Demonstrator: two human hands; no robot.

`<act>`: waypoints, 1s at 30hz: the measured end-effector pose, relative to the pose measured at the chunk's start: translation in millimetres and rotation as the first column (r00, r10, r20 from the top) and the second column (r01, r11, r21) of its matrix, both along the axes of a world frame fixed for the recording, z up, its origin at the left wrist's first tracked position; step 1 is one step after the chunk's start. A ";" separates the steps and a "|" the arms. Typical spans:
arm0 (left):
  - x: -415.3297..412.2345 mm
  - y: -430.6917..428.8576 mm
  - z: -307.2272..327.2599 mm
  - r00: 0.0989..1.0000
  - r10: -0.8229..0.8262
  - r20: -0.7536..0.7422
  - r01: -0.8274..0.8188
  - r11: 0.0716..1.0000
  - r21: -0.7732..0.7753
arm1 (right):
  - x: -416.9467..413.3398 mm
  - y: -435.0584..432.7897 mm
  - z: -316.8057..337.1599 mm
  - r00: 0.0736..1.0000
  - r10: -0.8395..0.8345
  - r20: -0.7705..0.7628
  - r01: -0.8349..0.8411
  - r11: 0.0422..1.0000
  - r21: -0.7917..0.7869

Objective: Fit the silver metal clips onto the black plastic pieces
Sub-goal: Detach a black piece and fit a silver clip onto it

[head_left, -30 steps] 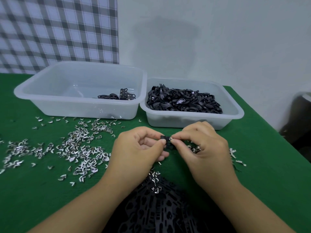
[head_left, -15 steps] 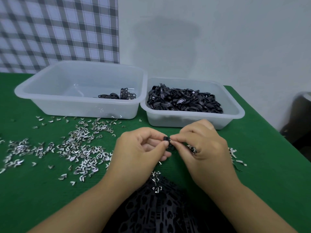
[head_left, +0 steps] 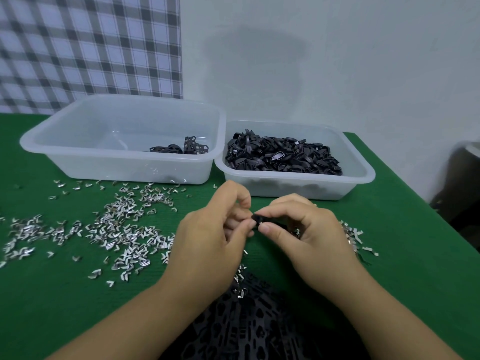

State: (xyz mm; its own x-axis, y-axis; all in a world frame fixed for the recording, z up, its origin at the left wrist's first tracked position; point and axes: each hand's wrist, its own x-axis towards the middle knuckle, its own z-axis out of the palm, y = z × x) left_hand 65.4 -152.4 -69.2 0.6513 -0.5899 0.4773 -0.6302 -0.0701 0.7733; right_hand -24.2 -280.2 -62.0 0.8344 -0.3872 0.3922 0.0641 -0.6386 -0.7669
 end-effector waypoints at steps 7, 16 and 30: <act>0.0 0.4 -0.3 1.000 0.008 -0.029 -0.008 1.000 -0.003 | 1.3 2.3 1.6 0.999 -0.046 0.024 0.048 0.994 -0.100; 14.8 -2.9 -9.7 0.951 0.153 -0.269 -0.175 0.983 -0.061 | 1.3 3.5 2.8 0.985 -0.148 0.086 0.167 0.945 -0.282; 19.5 -3.8 -10.4 0.906 0.178 -0.385 -0.233 0.967 -0.100 | 4.8 10.3 -5.4 0.955 0.091 -0.282 -0.210 0.879 -0.429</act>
State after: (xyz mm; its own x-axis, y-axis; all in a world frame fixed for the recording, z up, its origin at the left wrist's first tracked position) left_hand 84.9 -156.2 -79.6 0.8963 -0.3686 0.2464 -0.2805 -0.0412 0.9590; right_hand -19.4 -269.9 -67.3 0.9601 -0.0805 0.2678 0.0356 -0.9147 -0.4026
